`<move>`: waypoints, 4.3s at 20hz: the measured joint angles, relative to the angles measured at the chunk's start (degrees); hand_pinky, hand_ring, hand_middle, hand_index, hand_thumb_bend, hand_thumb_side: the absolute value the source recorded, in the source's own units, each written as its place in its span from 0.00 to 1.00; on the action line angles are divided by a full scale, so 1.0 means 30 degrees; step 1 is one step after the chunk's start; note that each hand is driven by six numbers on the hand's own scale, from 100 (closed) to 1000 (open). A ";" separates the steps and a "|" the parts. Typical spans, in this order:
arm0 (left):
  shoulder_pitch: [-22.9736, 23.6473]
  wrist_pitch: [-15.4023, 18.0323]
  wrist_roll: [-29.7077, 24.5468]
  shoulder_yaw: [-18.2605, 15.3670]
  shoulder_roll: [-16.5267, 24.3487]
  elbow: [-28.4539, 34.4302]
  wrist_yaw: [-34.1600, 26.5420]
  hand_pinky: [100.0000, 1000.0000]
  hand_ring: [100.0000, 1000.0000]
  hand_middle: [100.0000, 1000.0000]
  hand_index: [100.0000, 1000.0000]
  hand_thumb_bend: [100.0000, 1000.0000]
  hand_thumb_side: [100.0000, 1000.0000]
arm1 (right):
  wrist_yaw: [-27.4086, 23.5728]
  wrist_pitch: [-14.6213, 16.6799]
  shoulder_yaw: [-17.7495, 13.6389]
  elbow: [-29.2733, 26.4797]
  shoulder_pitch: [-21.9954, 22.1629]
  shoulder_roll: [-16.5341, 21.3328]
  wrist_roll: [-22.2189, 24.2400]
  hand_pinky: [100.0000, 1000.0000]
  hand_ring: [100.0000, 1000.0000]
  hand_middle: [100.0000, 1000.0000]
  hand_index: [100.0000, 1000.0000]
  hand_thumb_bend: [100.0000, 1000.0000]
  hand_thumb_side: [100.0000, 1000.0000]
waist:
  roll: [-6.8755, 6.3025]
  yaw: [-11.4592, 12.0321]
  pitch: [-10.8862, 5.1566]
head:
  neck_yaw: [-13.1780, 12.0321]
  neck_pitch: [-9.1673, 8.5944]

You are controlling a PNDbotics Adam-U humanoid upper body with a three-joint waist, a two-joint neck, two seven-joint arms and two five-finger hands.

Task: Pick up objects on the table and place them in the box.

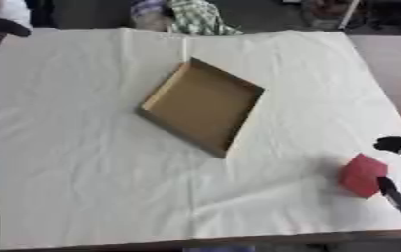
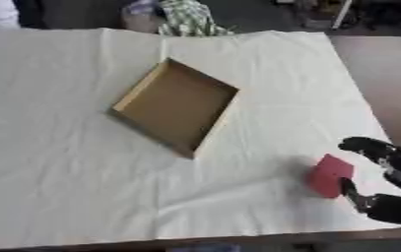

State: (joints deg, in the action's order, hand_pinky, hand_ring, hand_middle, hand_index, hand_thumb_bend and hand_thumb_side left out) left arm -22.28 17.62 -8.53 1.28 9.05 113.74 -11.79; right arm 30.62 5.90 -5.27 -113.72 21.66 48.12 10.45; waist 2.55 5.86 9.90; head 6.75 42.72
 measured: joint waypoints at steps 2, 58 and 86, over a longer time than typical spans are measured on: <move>0.0000 -0.0003 -0.0003 0.0000 -0.0001 0.0000 0.0000 0.54 0.81 0.74 0.73 0.00 0.61 | 0.0003 -0.0021 0.0025 0.0000 -0.0004 0.0000 0.0024 0.96 0.97 0.94 0.97 0.05 0.75 | 0.0004 0.0006 0.0005 | 0.0004 0.0000; -0.0032 -0.0168 -0.0327 0.0019 -0.0034 0.0000 0.0039 0.53 0.82 0.74 0.72 0.00 0.61 | 0.1375 -0.2345 0.0240 -0.0001 -0.0670 -0.0489 0.2770 0.96 1.00 0.92 0.97 0.27 1.00 | -0.0170 0.0119 0.0473 | 0.0511 -0.0181; -0.0131 -0.0223 -0.0633 0.0121 -0.0184 0.0000 0.0096 0.53 0.82 0.74 0.72 0.00 0.60 | 0.1292 -0.3084 0.0346 0.0749 -0.1444 -0.0513 0.3310 0.94 0.97 0.72 0.92 0.27 0.97 | -0.0274 0.0184 0.0610 | 0.0732 -0.0195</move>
State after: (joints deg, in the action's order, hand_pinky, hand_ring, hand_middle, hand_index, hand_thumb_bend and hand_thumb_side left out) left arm -22.67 16.95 -10.43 1.64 8.50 113.74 -11.51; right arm 34.50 -3.35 -4.23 -111.48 17.33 46.58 20.38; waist 1.73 6.41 11.73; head 8.94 42.14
